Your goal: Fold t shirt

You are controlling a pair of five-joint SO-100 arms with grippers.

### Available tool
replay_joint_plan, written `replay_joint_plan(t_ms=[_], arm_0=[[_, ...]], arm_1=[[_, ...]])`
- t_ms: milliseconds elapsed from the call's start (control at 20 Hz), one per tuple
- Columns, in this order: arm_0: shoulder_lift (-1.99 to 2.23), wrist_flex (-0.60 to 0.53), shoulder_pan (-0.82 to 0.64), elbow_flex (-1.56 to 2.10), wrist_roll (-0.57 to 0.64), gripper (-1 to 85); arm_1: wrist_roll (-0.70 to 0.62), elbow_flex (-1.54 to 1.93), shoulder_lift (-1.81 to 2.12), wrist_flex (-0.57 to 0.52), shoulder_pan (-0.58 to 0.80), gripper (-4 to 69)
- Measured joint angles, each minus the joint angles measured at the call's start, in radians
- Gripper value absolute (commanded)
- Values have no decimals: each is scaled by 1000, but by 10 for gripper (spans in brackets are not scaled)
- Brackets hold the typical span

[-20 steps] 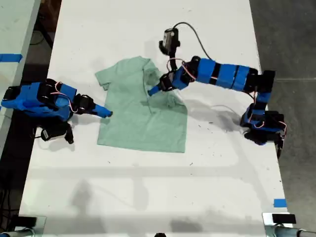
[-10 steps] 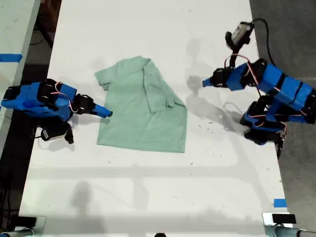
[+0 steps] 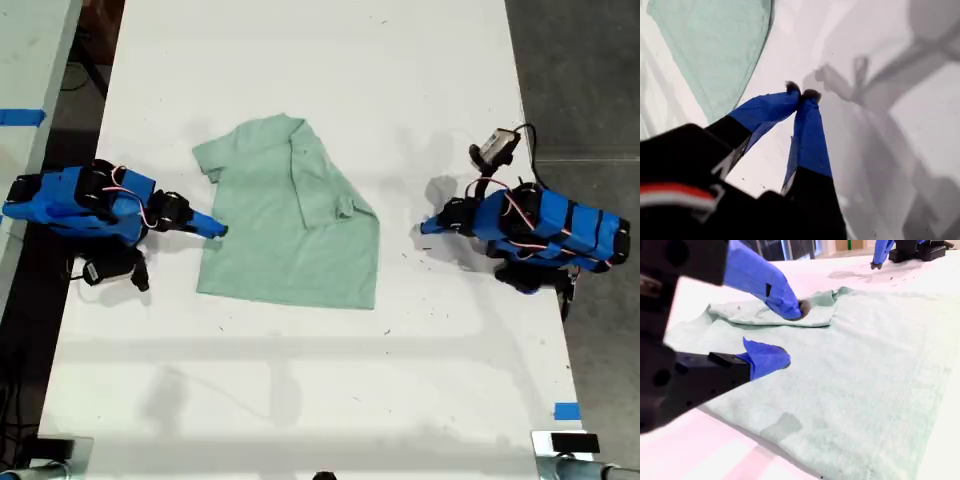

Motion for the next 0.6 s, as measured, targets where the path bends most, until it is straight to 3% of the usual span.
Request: replay_joint_plan(t_ms=[600], arm_0=[[0,0,0,0,0,118]], arm_1=[[117,2,0,20,-11,22]])
